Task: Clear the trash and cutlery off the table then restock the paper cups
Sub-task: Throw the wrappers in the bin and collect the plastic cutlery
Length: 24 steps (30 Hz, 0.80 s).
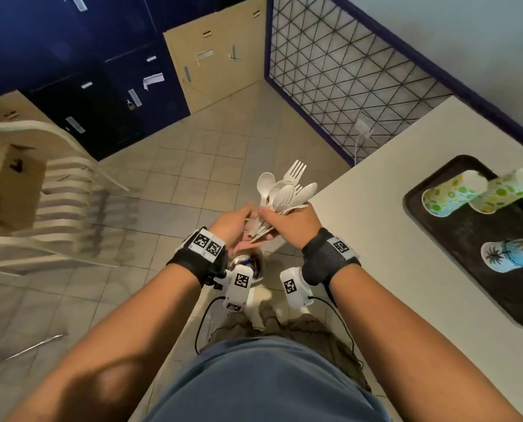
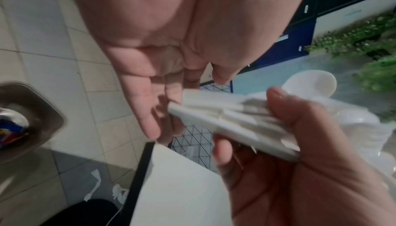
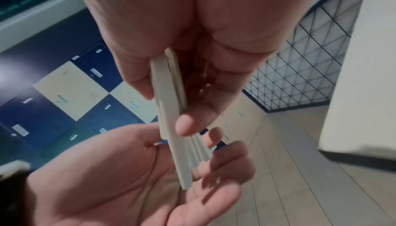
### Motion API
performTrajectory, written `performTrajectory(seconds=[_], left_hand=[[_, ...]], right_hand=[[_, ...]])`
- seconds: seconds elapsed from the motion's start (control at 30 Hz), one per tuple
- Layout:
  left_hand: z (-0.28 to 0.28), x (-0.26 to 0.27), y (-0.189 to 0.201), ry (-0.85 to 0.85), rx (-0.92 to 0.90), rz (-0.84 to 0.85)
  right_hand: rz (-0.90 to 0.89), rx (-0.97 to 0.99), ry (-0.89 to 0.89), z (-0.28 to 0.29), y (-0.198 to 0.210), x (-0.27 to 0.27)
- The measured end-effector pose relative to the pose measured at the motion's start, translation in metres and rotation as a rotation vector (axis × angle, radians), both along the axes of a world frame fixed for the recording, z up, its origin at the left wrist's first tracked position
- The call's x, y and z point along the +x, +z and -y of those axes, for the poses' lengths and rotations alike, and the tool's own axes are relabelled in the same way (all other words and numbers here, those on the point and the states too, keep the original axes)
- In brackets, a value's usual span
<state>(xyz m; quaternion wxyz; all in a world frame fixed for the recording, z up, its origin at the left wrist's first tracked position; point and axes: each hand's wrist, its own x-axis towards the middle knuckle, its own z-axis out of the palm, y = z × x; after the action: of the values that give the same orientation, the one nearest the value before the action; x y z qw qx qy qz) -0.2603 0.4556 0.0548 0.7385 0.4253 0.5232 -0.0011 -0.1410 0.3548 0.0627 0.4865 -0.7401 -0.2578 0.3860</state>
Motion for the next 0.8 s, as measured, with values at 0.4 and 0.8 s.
performTrajectory(seconds=[0.4,0.8], left_hand=[[-0.005,-0.026,-0.047,0.128,0.007,0.074],[-0.002,-0.078,-0.108,0.305,-0.039,-0.158]], right_hand=[[-0.085,-0.167,-0.041,-0.036,-0.061,-0.03],[-0.085,-0.327,0.008,-0.053,-0.112,-0.029]])
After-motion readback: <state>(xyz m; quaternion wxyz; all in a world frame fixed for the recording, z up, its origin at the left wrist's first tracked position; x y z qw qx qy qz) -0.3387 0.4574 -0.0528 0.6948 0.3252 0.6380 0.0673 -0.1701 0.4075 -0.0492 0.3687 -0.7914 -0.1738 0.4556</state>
